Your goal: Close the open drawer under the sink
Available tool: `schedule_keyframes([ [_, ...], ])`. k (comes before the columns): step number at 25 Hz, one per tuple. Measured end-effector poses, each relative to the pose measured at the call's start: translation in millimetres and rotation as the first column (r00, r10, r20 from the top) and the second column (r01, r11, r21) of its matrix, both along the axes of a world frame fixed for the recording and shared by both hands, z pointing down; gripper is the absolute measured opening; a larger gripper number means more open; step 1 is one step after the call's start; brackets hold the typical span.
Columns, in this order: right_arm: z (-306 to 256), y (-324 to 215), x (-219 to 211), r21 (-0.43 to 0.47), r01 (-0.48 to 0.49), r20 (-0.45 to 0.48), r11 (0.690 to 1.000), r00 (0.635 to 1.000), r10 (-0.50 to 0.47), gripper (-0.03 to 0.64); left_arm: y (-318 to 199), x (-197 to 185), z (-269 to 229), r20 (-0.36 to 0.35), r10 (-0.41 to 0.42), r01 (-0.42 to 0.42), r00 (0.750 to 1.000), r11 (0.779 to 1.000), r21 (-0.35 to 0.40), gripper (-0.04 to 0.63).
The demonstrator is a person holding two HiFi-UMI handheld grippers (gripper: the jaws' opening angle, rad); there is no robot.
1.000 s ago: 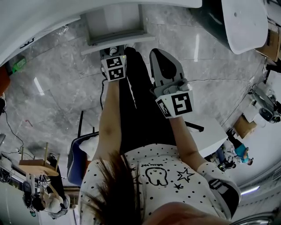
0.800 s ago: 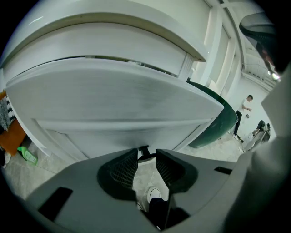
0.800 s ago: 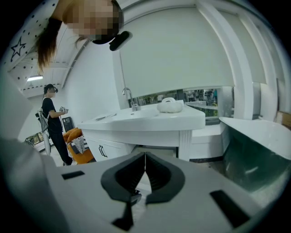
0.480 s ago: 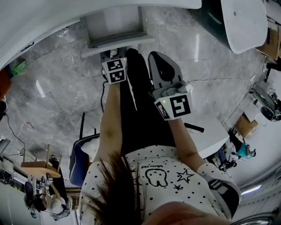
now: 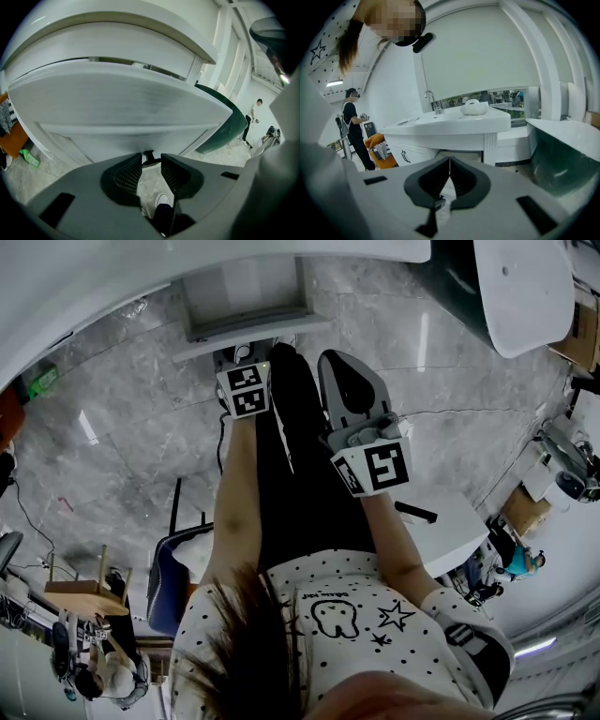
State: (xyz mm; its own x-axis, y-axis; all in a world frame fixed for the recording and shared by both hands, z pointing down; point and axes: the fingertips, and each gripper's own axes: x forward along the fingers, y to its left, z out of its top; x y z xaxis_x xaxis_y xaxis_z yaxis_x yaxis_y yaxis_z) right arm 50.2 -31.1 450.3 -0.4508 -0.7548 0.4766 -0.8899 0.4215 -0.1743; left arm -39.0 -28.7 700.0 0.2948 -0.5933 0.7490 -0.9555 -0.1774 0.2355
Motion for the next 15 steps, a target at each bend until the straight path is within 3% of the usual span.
schedule_keyframes([
  [15, 8.5, 5.5, 7.3, -0.022, -0.002, 0.015, 1.000, 1.000, 0.002, 0.014, -0.6, -0.5, 0.7, 0.013, -0.019, 0.019, 1.000, 1.000, 0.000, 0.129],
])
